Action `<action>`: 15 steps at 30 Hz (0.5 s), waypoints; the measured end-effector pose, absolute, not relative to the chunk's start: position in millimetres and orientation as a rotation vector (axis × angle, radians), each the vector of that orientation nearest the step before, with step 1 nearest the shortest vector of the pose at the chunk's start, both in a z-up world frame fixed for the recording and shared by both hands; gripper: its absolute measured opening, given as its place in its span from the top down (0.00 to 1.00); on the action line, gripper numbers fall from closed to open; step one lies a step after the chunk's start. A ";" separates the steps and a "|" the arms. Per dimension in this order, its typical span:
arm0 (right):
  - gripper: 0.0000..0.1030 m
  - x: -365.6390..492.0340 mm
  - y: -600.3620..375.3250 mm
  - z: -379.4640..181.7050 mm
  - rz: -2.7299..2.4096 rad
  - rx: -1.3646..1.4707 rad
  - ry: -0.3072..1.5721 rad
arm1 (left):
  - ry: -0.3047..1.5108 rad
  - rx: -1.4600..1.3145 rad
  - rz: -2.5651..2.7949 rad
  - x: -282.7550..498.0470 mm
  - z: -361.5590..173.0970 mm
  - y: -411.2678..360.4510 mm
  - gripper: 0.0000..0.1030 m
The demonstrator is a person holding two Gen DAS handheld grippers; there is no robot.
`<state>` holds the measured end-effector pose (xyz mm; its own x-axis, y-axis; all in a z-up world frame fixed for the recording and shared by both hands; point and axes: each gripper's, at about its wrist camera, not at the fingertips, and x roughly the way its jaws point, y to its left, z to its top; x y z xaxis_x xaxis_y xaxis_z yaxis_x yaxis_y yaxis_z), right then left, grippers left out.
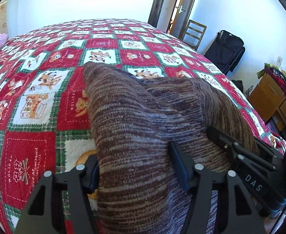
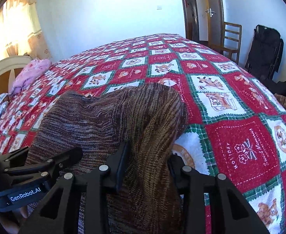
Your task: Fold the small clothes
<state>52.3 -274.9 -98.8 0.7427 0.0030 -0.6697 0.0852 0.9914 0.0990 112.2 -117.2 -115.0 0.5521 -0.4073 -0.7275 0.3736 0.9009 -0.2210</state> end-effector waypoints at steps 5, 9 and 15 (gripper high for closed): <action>0.78 47.8 -260.6 -88.6 -0.069 0.077 0.746 | 0.856 0.003 -0.514 103.6 -105.0 -112.1 0.70; 0.80 31.3 -255.3 -73.4 -0.061 0.154 0.700 | 0.874 -0.031 -0.488 96.7 -96.2 -105.2 0.72; 0.80 -0.5 -236.0 -50.0 -0.059 0.169 0.633 | 0.789 0.092 -0.472 67.1 -75.2 -108.0 0.73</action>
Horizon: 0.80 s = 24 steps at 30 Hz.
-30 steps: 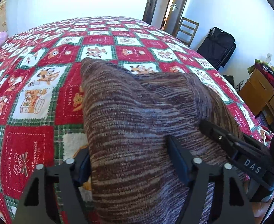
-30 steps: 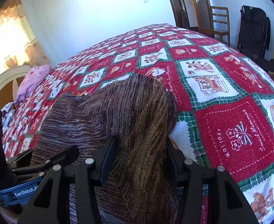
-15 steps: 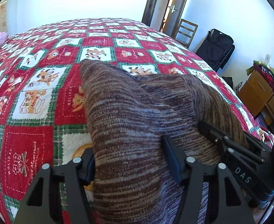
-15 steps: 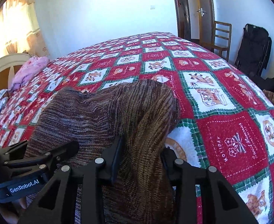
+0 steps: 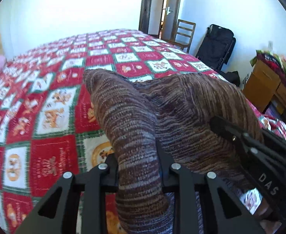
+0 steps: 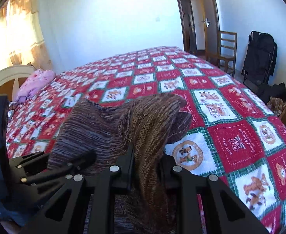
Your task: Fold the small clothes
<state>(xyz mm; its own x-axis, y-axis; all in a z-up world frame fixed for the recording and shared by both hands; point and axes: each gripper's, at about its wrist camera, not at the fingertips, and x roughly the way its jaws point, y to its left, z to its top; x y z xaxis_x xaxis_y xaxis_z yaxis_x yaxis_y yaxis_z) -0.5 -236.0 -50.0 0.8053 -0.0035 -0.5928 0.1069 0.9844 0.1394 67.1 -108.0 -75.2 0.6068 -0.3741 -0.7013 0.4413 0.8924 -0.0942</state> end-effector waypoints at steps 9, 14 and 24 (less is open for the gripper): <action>0.81 -54.8 -205.6 -15.2 -0.010 0.238 0.538 | 0.756 0.067 -0.472 37.7 -50.0 -80.1 0.73; 0.81 -71.7 -186.7 -12.8 0.016 0.276 0.528 | 0.755 0.059 -0.456 23.2 -42.8 -59.5 0.73; 0.81 -102.0 -136.4 -11.2 0.090 0.284 0.527 | 0.741 0.064 -0.407 -1.6 -41.5 -19.6 0.73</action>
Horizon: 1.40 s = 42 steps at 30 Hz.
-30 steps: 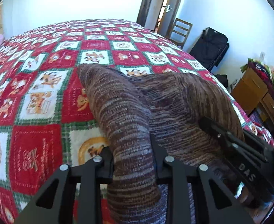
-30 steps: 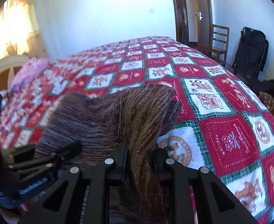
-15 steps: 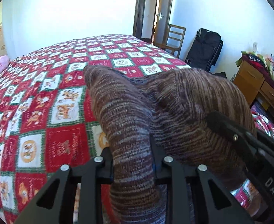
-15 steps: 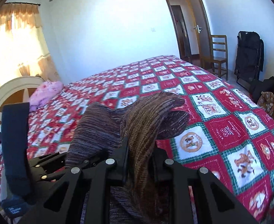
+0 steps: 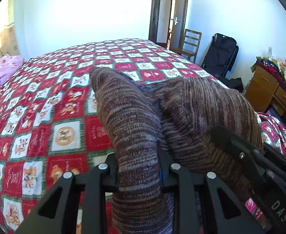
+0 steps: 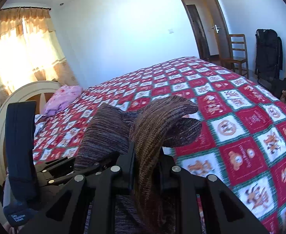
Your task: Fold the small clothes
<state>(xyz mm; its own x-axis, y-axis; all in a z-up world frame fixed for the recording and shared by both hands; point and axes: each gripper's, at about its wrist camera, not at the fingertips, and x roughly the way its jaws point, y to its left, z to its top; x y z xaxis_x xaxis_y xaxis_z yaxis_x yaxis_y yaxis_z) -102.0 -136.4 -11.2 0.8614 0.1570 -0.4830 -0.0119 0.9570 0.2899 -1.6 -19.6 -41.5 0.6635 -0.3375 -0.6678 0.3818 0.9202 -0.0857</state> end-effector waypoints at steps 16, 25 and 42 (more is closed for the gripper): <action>0.82 -106.5 -59.9 -7.3 0.237 0.268 0.553 | 0.721 0.021 -0.285 -19.4 -36.7 60.6 0.73; 0.82 -94.1 -14.1 -7.9 0.319 0.260 0.572 | 0.715 -0.007 -0.210 -16.4 -38.2 104.3 0.73; 0.83 -46.9 55.6 -10.4 0.438 0.185 0.556 | 0.684 -0.048 -0.075 16.0 -38.0 171.2 0.73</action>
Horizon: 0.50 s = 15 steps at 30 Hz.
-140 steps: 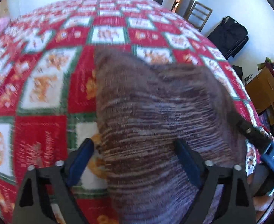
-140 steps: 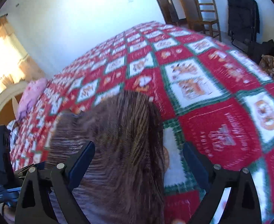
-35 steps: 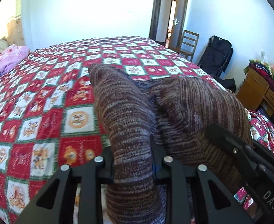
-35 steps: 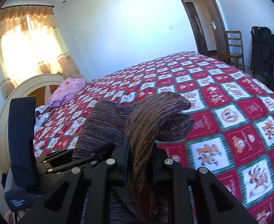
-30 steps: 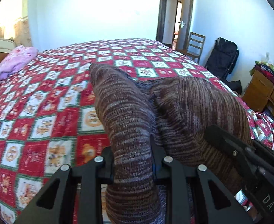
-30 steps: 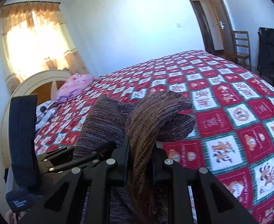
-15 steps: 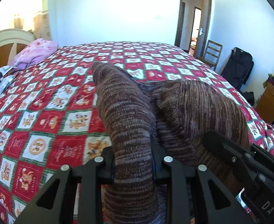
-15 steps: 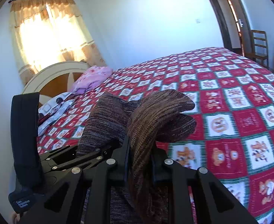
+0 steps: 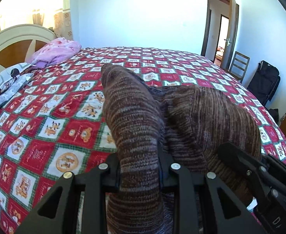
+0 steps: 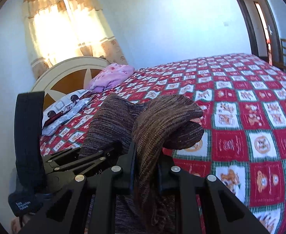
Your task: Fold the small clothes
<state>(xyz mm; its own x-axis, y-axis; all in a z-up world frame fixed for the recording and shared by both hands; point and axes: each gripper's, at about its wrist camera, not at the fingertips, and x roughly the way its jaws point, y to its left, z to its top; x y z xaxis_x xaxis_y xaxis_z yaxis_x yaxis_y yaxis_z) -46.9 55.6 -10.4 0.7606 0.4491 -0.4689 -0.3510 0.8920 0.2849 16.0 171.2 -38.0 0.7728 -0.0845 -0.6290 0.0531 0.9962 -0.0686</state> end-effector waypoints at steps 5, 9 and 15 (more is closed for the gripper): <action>0.83 -31.5 66.4 -9.4 0.414 0.069 0.488 | 0.656 -0.018 -0.073 34.3 -43.7 170.1 0.73; 0.83 -6.4 72.6 -21.5 0.384 -0.055 0.462 | 0.675 -0.014 -0.064 62.0 -59.4 169.2 0.73; 0.83 47.5 65.3 -63.7 0.298 -0.148 0.563 | 0.763 -0.003 -0.051 96.9 -95.6 168.8 0.73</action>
